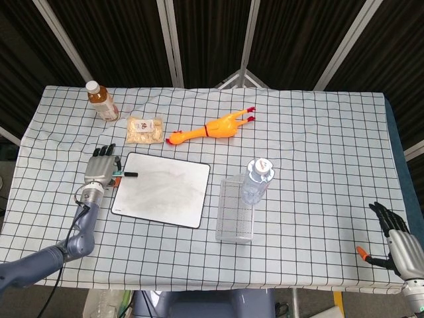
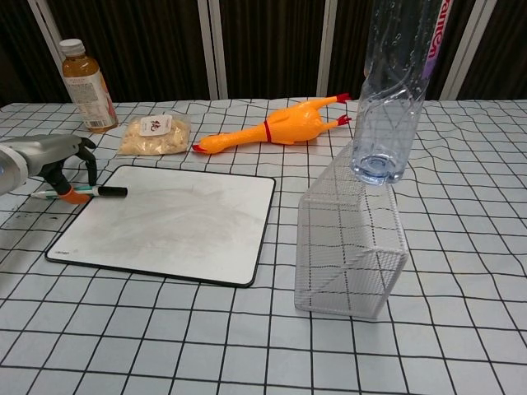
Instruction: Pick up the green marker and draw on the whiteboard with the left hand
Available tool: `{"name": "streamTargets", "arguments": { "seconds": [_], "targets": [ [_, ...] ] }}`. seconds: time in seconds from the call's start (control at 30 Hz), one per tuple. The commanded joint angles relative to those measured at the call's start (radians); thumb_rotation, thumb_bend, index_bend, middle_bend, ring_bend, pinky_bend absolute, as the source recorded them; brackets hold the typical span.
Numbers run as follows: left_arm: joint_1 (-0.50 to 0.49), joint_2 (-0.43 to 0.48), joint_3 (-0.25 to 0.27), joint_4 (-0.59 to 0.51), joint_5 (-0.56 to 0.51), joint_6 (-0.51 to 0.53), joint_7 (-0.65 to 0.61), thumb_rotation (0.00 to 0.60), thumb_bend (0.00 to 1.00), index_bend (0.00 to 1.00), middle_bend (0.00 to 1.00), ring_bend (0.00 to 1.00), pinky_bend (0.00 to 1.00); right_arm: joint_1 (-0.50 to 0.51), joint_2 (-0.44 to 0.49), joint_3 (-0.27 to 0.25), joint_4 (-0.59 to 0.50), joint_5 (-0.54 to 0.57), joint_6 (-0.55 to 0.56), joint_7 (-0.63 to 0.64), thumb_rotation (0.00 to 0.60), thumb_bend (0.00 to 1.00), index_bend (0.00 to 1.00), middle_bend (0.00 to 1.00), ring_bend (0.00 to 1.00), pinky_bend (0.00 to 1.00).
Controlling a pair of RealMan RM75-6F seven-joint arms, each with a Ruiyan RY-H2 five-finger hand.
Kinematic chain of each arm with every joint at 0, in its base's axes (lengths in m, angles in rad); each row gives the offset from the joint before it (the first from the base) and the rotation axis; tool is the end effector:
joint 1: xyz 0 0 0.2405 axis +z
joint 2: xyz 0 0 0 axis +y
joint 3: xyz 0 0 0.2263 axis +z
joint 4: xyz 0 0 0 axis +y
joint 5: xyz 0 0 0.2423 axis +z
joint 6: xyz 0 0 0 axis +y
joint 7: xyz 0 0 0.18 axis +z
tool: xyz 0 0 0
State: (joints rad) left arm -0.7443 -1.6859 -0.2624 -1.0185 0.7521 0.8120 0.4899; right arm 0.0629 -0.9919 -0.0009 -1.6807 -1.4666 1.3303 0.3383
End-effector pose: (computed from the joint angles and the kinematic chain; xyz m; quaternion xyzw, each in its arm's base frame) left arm -0.2413 0.4317 -0.0449 -0.6557 -0.4477 -0.2309 0.5624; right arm -0.3231 -0.1943 0.1180 0.5391 -0.5414 0.3894 0.5144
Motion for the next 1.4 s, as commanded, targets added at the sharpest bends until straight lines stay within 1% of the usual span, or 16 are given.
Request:
{"name": "streamTargets", "arguments": {
  "seconds": [0.03, 0.1, 0.2, 0.33, 0.5, 0.53, 0.6, 0.63, 0.73, 0.77, 0.83, 0.9, 1.03, 1.1, 1.23, 1.4],
  "targets": [
    [-0.005, -0.009, 0.002, 0.012, 0.002, -0.006, -0.007, 0.6, 0.5, 0.54, 0.02, 0.0, 0.0, 0.001, -0.001, 0.001, 0.001, 0.0, 0.0, 0.001, 0.6, 0.27, 0.0, 0.0, 0.0, 0.0],
    [-0.004, -0.013, 0.001, 0.015, 0.004, -0.006, -0.016, 0.6, 0.52, 0.6, 0.04, 0.0, 0.0, 0.001, -0.001, 0.002, 0.001, 0.001, 0.0, 0.001, 0.6, 0.27, 0.0, 0.0, 0.0, 0.0],
    [-0.001, -0.017, -0.004, 0.011, 0.017, 0.007, -0.039, 0.6, 0.54, 0.65, 0.06, 0.0, 0.0, 0.001, 0.0, 0.003, 0.0, 0.002, 0.001, 0.001, 0.6, 0.27, 0.0, 0.0, 0.0, 0.0],
    [0.01, -0.01, -0.014, -0.014, 0.046, 0.035, -0.084, 0.6, 0.54, 0.68, 0.09, 0.0, 0.0, 0.001, 0.001, 0.004, -0.002, 0.002, 0.002, 0.001, 0.6, 0.27, 0.0, 0.0, 0.0, 0.0],
    [0.031, 0.02, -0.057, -0.104, 0.088, 0.092, -0.183, 0.6, 0.54, 0.69, 0.12, 0.0, 0.0, -0.001, 0.003, 0.005, -0.004, 0.001, 0.006, 0.004, 0.6, 0.27, 0.0, 0.0, 0.0, 0.0],
    [0.042, 0.032, -0.079, -0.152, 0.105, 0.111, -0.239, 0.6, 0.54, 0.69, 0.12, 0.0, 0.0, -0.001, 0.003, 0.005, -0.004, 0.001, 0.007, 0.004, 0.6, 0.27, 0.0, 0.0, 0.0, 0.0],
    [0.055, 0.046, -0.099, -0.202, 0.12, 0.123, -0.296, 0.6, 0.54, 0.71, 0.15, 0.0, 0.0, 0.0, 0.003, 0.006, -0.004, 0.0, 0.007, 0.004, 0.6, 0.27, 0.0, 0.0, 0.0, 0.0],
    [0.069, 0.06, -0.116, -0.254, 0.135, 0.128, -0.352, 0.6, 0.54, 0.71, 0.15, 0.0, 0.0, 0.0, 0.003, 0.006, -0.005, 0.0, 0.007, 0.004, 0.6, 0.27, 0.0, 0.0, 0.0, 0.0],
    [0.094, 0.086, -0.136, -0.346, 0.179, 0.13, -0.464, 0.6, 0.54, 0.72, 0.16, 0.0, 0.0, 0.001, 0.004, 0.006, -0.007, -0.001, 0.006, 0.004, 0.6, 0.27, 0.0, 0.0, 0.0, 0.0],
    [0.098, 0.089, -0.139, -0.36, 0.187, 0.128, -0.486, 0.6, 0.54, 0.72, 0.16, 0.0, 0.0, 0.001, 0.004, 0.006, -0.008, -0.001, 0.006, 0.004, 0.6, 0.27, 0.0, 0.0, 0.0, 0.0],
    [0.109, 0.092, -0.152, -0.406, 0.211, 0.115, -0.575, 0.6, 0.54, 0.72, 0.16, 0.0, 0.0, 0.001, 0.005, 0.006, -0.008, 0.0, 0.005, 0.004, 0.6, 0.27, 0.0, 0.0, 0.0, 0.0],
    [0.113, 0.089, -0.154, -0.424, 0.231, 0.101, -0.63, 0.6, 0.54, 0.72, 0.17, 0.0, 0.0, 0.002, 0.006, 0.007, -0.008, 0.001, 0.005, 0.005, 0.6, 0.27, 0.0, 0.0, 0.0, 0.0],
    [0.109, 0.072, -0.147, -0.43, 0.29, 0.081, -0.713, 0.6, 0.54, 0.72, 0.17, 0.0, 0.0, 0.002, 0.006, 0.008, -0.008, 0.002, 0.003, 0.005, 0.6, 0.27, 0.0, 0.0, 0.0, 0.0],
    [0.102, 0.048, -0.14, -0.419, 0.332, 0.083, -0.753, 0.6, 0.54, 0.72, 0.17, 0.0, 0.0, 0.003, 0.006, 0.009, -0.008, 0.004, 0.002, 0.006, 0.6, 0.27, 0.0, 0.0, 0.0, 0.0],
    [0.089, 0.009, -0.136, -0.404, 0.376, 0.08, -0.826, 0.6, 0.54, 0.72, 0.18, 0.0, 0.0, 0.004, 0.006, 0.009, -0.007, 0.005, 0.0, 0.008, 0.6, 0.27, 0.0, 0.0, 0.0, 0.0],
    [0.068, -0.044, -0.111, -0.34, 0.459, 0.085, -0.921, 0.6, 0.53, 0.72, 0.18, 0.0, 0.0, 0.004, 0.008, 0.009, -0.007, 0.005, -0.002, 0.014, 0.6, 0.27, 0.0, 0.0, 0.0, 0.0]
  ]
}}
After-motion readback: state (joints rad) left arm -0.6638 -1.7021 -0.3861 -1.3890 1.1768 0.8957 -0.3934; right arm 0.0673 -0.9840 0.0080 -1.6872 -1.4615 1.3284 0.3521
